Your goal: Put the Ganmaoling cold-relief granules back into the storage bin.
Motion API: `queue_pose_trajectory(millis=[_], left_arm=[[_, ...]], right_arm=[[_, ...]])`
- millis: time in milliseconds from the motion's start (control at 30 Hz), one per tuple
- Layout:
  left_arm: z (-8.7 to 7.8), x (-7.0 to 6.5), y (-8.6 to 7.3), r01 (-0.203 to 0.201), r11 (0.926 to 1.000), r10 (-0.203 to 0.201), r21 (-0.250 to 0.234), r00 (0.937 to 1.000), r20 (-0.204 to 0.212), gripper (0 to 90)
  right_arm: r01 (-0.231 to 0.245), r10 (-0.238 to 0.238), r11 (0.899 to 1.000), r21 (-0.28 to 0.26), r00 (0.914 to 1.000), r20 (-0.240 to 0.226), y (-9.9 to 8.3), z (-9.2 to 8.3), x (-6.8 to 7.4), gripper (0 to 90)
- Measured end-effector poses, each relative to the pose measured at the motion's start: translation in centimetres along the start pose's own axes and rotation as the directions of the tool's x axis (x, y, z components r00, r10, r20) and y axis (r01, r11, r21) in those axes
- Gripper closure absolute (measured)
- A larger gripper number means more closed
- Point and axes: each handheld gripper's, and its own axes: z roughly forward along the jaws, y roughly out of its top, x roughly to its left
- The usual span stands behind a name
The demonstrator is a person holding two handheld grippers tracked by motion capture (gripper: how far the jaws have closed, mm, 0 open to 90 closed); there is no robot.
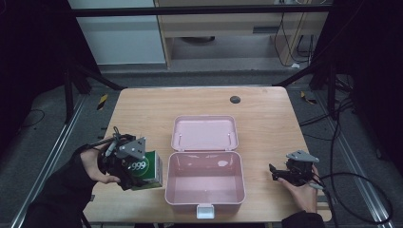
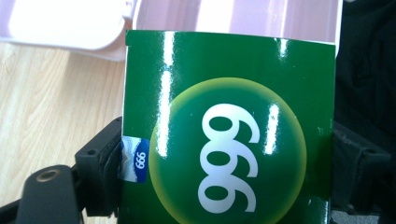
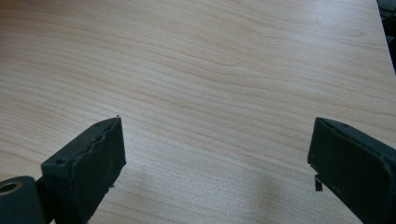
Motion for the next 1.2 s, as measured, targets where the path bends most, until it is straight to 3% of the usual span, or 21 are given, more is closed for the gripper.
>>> queue_pose_trajectory(millis=[333,633,767,800,833,867,900,933,967,1033,1067,1100,1167,1200], left_arm=[[0.7,-1.2,1.6,-0.039,0.9992,0.039,0.010,0.9989,0.025,14.5],[1.6,-1.9,2.3,-0.041,0.9990,0.041,0.017,0.9987,0.030,14.5],[2.0,-2.2,2.9,-0.086,0.9948,0.083,0.054,0.9952,0.051,14.4],[2.0,-2.2,3.0,-0.114,0.9908,0.110,0.073,0.9923,0.057,14.5],[1.8,-1.9,3.2,-0.176,0.9764,0.169,0.125,0.9835,0.066,14.5],[1.3,-1.2,3.7,-0.297,0.9294,0.283,0.219,0.9545,0.094,14.4],[1.3,-1.2,3.7,-0.297,0.9294,0.283,0.219,0.9545,0.094,14.5],[1.2,-0.9,4.2,-0.375,0.8843,0.353,0.279,0.9270,0.127,14.5],[1.2,-0.9,4.2,-0.375,0.8843,0.353,0.279,0.9270,0.127,14.5],[1.6,-1.3,4.2,-0.349,0.8996,0.329,0.263,0.9370,0.117,14.5],[1.8,-1.4,4.2,-0.345,0.9028,0.324,0.257,0.9384,0.119,14.5],[2.0,-1.5,4.5,-0.364,0.8914,0.340,0.270,0.9308,0.134,14.5],[2.4,-1.8,4.6,-0.367,0.8901,0.341,0.270,0.9295,0.141,14.5],[2.6,-1.8,4.6,-0.375,0.8854,0.348,0.274,0.9263,0.145,14.5]], right_arm=[[0.001,-0.001,1.000,0.001,1.0000,0.002,0.0,0.0,0.0,4.4],[0.002,-0.002,1.000,0.002,1.0000,0.003,0.0,0.0,0.0,4.3],[0.001,-0.001,1.000,0.004,1.0000,0.002,0.0,0.0,0.0,4.3],[0.001,-0.001,1.000,0.004,1.0000,0.002,0.0,0.0,0.0,4.3],[0.001,-0.001,1.000,0.005,1.0000,0.002,0.0,0.0,0.0,4.3],[0.001,-0.001,1.000,0.005,1.0000,0.003,0.0,0.0,0.0,4.3],[0.003,-0.003,1.000,0.004,1.0000,0.003,0.0,0.0,0.0,4.3],[0.004,-0.004,1.000,0.004,1.0000,0.004,-0.1,0.1,-0.1,4.3],[0.004,-0.004,1.000,0.004,1.0000,0.004,-0.1,0.1,-0.1,4.3],[0.004,-0.004,1.000,0.004,1.0000,0.004,-0.1,0.1,-0.1,4.3],[0.005,-0.005,1.000,0.004,1.0000,0.004,-0.1,0.1,-0.1,4.3],[0.008,-0.008,1.000,0.005,1.0000,0.004,-0.1,0.1,-0.1,4.3],[0.007,-0.007,1.000,0.006,1.0000,0.003,-0.1,0.0,-0.1,4.3],[0.007,-0.007,1.000,0.006,1.0000,0.003,-0.1,0.1,-0.1,4.3]])
